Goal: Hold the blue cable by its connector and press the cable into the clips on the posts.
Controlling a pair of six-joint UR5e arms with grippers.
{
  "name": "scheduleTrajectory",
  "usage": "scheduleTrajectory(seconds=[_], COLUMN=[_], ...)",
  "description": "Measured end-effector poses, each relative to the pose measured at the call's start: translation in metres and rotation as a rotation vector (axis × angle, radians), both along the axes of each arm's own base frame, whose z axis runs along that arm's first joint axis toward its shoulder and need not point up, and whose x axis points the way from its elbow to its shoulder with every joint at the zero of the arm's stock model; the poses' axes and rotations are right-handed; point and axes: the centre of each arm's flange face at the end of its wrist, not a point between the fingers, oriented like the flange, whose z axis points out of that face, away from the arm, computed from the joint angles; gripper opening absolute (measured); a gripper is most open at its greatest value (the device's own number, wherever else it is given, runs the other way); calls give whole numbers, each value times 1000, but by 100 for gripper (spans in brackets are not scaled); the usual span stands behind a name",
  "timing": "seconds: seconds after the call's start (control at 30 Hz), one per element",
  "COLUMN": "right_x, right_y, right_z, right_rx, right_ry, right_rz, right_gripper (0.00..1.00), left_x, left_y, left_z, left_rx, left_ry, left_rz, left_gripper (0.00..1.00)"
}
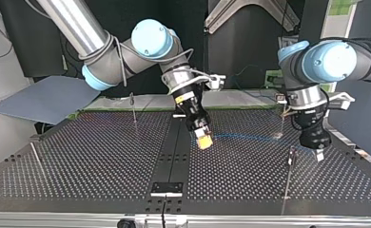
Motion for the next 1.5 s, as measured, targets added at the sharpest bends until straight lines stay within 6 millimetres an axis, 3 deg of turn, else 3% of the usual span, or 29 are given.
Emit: scheduleTrajectory(seconds=[0.37,0.87,1.5], right_x=[-3,-7,12], right_y=[-6,-14,10], right_z=[-3,-10,1], right_rx=[7,23,-36], right_ry=[3,18,33], right_rz=[-12,-32,59], right_gripper=[0,0,0], left_x=[7,15,9], left_y=[13,15,22], left_z=[3,-10,-1], left_rx=[-2,-2,-31], left_ry=[-11,21,3], left_rz=[-29,-66,-54], left_gripper=[0,0,0])
